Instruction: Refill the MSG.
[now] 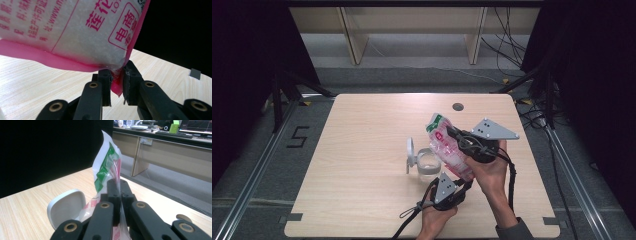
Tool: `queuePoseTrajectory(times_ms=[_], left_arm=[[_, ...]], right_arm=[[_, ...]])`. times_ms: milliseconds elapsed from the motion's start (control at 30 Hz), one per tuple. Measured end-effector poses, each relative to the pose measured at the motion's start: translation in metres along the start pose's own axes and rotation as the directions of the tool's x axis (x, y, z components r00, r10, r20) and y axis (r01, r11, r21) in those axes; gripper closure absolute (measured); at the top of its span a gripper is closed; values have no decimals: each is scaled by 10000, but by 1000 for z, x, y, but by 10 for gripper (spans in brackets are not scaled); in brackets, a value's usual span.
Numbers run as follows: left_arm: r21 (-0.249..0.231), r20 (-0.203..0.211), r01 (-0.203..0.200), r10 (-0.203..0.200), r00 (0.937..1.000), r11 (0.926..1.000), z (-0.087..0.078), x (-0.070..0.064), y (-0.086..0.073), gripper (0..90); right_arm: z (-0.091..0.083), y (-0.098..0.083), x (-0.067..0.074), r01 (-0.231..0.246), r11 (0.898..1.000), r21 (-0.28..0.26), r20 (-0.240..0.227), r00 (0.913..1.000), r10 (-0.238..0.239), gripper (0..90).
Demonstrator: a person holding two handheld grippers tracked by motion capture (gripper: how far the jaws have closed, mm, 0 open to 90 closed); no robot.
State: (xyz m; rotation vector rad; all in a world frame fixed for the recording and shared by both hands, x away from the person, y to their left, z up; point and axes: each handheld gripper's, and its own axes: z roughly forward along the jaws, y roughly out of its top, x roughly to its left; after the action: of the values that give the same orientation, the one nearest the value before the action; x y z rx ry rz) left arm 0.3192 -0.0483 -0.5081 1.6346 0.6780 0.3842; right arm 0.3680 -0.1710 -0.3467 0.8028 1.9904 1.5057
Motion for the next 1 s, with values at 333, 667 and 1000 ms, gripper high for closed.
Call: queuePoseTrajectory(times_ms=[333,667,1000], left_arm=[[60,-110,84,-83,9999,9999,1,0,-2,784],[121,-162,-51,53,9999,9999,1,1,-4,785],[23,-136,-14,15,9999,10000,2,1,-5,787]], right_arm=[[7,-2,4,6,9999,120,-57,10000,-5,900],[13,-2,4,268,9992,280,-130,9996,-264,900],[18,-3,9,6,9989,465,-108,9999,-1,900]])
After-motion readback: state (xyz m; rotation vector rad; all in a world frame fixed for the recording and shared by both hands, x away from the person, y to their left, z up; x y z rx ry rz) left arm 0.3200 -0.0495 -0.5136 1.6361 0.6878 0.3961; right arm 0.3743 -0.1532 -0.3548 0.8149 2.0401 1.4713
